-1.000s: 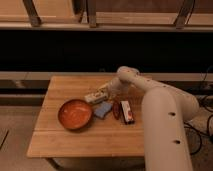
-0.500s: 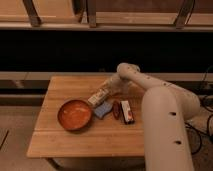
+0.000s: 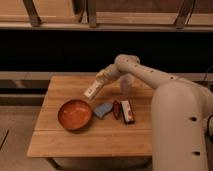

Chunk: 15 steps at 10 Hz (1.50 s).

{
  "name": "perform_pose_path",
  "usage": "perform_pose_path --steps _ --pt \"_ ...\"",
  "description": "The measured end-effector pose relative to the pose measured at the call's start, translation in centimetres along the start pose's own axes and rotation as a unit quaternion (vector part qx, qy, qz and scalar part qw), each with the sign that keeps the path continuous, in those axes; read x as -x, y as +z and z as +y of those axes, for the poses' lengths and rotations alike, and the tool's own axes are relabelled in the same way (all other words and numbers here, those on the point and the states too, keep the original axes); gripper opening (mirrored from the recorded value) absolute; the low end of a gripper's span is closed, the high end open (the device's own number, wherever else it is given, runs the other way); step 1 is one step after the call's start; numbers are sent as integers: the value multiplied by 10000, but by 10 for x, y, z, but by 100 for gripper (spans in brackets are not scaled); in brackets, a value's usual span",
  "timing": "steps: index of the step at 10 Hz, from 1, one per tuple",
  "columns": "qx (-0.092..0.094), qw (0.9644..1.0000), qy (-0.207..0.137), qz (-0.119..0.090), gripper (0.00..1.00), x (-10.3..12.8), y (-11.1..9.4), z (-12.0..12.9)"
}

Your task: Place the bottle in the ceramic bowl

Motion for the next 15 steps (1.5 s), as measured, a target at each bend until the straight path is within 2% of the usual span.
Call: perform_pose_path --steps 2,5,7,8,9,10,13,15 --pt "241 9987 -382 234 0 -34 -6 36" --pt "364 9933 -664 878 0 -95 13 54" --pt "324 9880 -630 1374 0 -130 40 45" --pt "311 9829 -620 1705 0 -150 58 42" --pt "298 9788 -658 1915 0 -163 67 43" --pt "290 9762 -674 2042 1 -170 72 43" --pt "290 9765 -660 2031 27 -169 71 41" --pt "291 9763 -670 2039 49 -170 72 42"
